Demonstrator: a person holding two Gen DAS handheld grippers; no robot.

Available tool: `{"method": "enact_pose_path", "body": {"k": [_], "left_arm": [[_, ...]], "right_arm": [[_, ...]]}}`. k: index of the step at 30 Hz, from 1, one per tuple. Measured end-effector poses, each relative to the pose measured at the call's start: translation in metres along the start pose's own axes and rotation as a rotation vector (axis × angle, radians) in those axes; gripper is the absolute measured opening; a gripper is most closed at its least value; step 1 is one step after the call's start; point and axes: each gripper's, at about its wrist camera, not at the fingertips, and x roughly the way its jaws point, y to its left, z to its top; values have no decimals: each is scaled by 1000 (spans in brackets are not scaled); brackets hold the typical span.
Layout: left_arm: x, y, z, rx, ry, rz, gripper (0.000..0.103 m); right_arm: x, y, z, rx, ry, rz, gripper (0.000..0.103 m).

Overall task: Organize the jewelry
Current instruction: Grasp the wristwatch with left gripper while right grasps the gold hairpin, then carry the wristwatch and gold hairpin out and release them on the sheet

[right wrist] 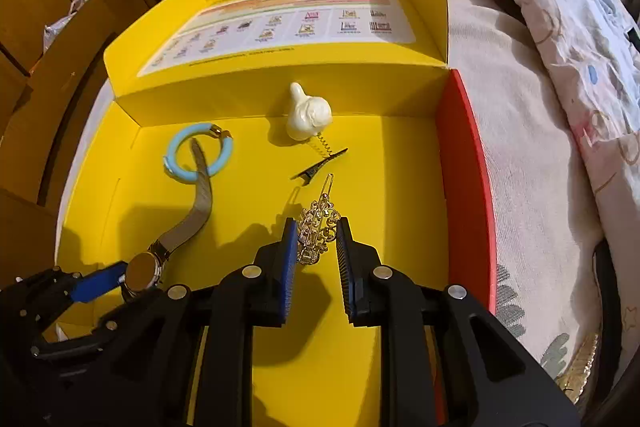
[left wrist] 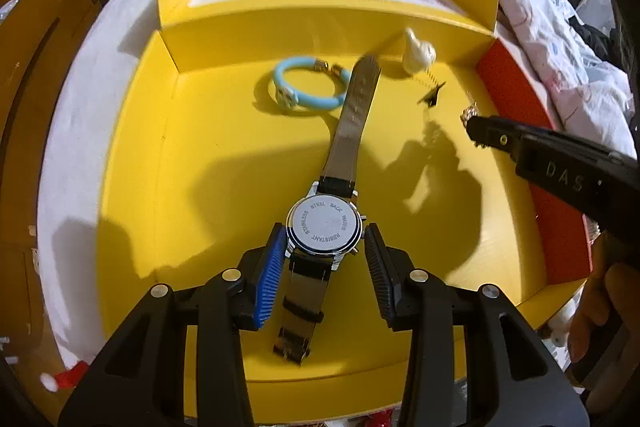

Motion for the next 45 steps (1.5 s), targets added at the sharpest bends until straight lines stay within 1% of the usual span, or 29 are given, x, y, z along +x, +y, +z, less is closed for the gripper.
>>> {"method": "enact_pose_path", "body": {"k": [5, 11, 19, 25, 28, 32, 35, 39, 45], "left_arm": [[-19, 5, 5, -8, -45, -6, 41], [-41, 9, 5, -16, -91, -13, 41], [-80, 12, -15, -20, -154, -28, 41], [-115, 15, -41, -32, -217, -53, 41], [-137, 18, -56, -35, -258, -64, 41], [-171, 21, -85, -23, -319, -79, 41], [-185, 21, -109, -12, -347, -65, 41], [-191, 23, -138, -11, -359, -31, 41], [-184, 31, -180, -45, -344, 12, 41]], "right_arm": [[-9, 3, 1, -3, -16, 8, 21], [-30, 9, -4, -11, -43, 19, 21], [-75, 17, -17, -20, -95, 40, 21], [-114, 25, -36, -17, -140, 79, 21], [-134, 27, -51, -13, -158, 105, 21], [-163, 31, -75, -30, -189, 117, 21], [-180, 34, -96, -48, -206, 118, 21], [-187, 31, -120, -48, -205, 121, 21], [-183, 22, -164, -27, -185, 114, 21]]}}
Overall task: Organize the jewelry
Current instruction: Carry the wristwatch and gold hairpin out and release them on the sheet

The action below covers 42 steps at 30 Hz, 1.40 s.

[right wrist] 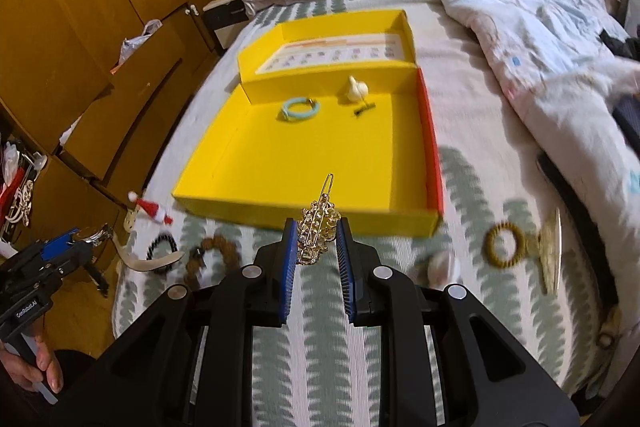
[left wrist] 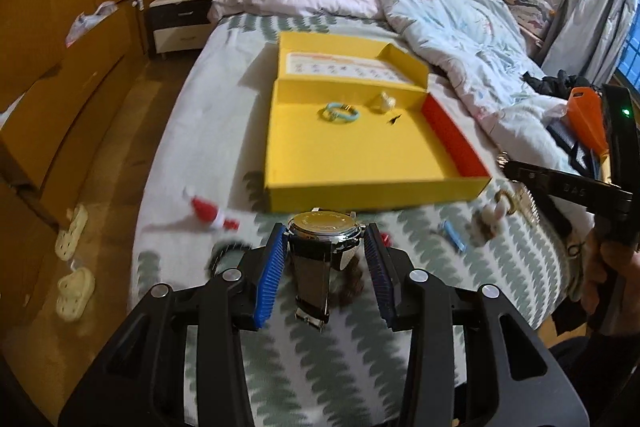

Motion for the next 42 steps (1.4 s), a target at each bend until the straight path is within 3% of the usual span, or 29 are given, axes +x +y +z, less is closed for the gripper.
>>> {"method": "enact_pose_path", "body": {"k": [6, 13, 23, 35, 39, 40, 42], "left_arm": [[4, 1, -37, 4, 26, 82, 41], [16, 9, -65, -21, 86, 102, 41], [54, 31, -83, -70, 183, 174, 41], [90, 34, -94, -74, 279, 191, 41], [93, 31, -94, -59, 277, 203, 41], [92, 31, -94, -61, 273, 199, 42], [87, 30, -92, -64, 262, 178, 52]], "right_arm": [[7, -17, -45, 48, 46, -24, 21], [12, -34, -75, 95, 78, -29, 21], [32, -41, -94, 103, 146, -75, 21], [56, -56, -99, 137, 207, -151, 21], [63, -59, -100, 141, 223, -169, 23], [64, -59, -100, 139, 229, -182, 24], [64, -59, -101, 131, 231, -195, 24]]}}
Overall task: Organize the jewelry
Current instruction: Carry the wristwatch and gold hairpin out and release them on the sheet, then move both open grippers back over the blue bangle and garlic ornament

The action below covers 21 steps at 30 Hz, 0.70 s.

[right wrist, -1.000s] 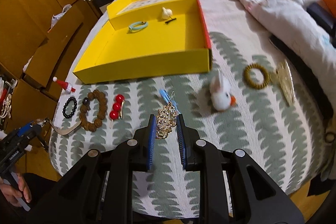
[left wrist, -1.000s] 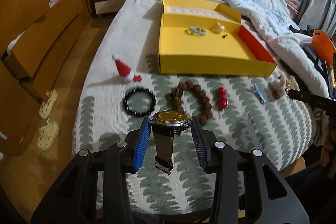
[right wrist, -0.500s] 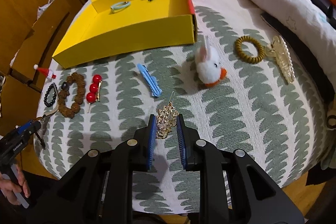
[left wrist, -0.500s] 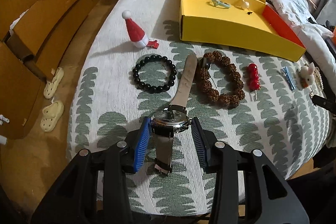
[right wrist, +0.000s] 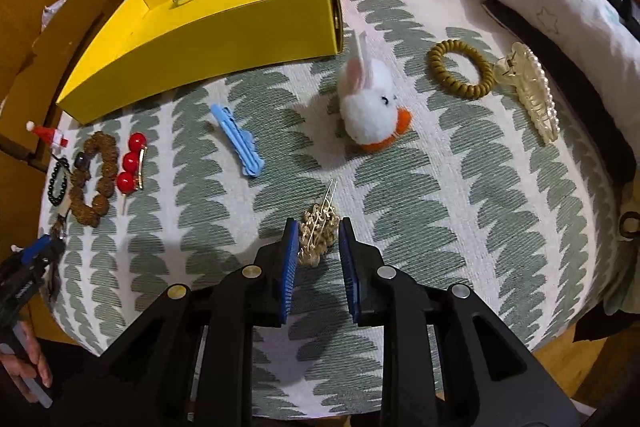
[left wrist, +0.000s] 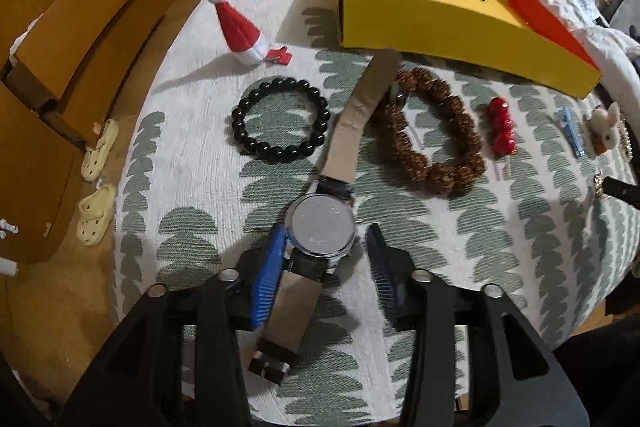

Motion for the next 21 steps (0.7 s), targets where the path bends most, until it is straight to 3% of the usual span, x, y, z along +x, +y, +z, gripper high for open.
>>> {"method": "enact_pose_path", "body": {"k": [1, 6, 12, 14, 21], "left_arm": [[-3, -1, 1, -1, -11, -8, 62], [-22, -2, 4, -10, -67, -39, 69], [-43, -8, 21, -18, -129, -65, 74], [-50, -10, 31, -26, -150, -102, 76], [-62, -24, 85, -51, -200, -127, 80]], "right_arm": [[0, 0, 0, 1, 0, 2, 25], [-8, -1, 3, 16, -26, 40, 27], [-24, 6, 11, 7, -93, 97, 28], [-31, 10, 15, 0, -124, 163, 28], [-43, 23, 47, -22, -158, 211, 28]]}}
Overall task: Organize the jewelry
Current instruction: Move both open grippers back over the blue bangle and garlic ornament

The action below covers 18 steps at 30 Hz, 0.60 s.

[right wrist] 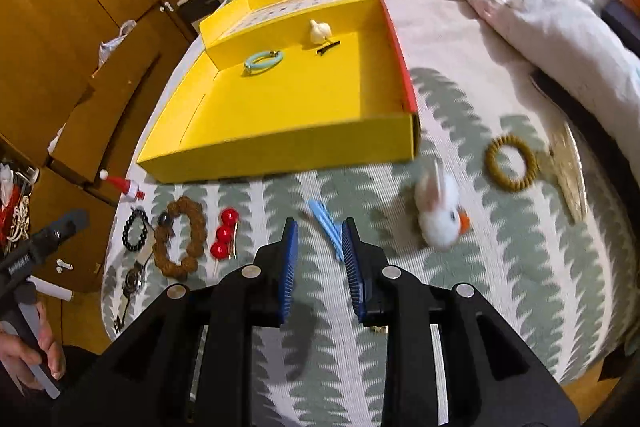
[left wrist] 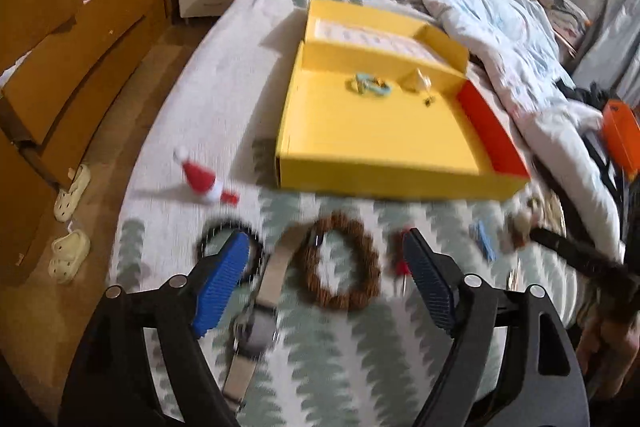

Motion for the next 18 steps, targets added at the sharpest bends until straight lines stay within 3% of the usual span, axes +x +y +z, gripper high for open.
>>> {"method": "enact_pose_path", "body": {"k": [8, 18], "left_arm": [[55, -5, 60, -70, 45, 5, 80], [110, -27, 110, -23, 87, -18, 81]], "right_arm": [[21, 15, 63, -5, -25, 13, 28], [80, 21, 147, -23, -39, -5, 28]]}}
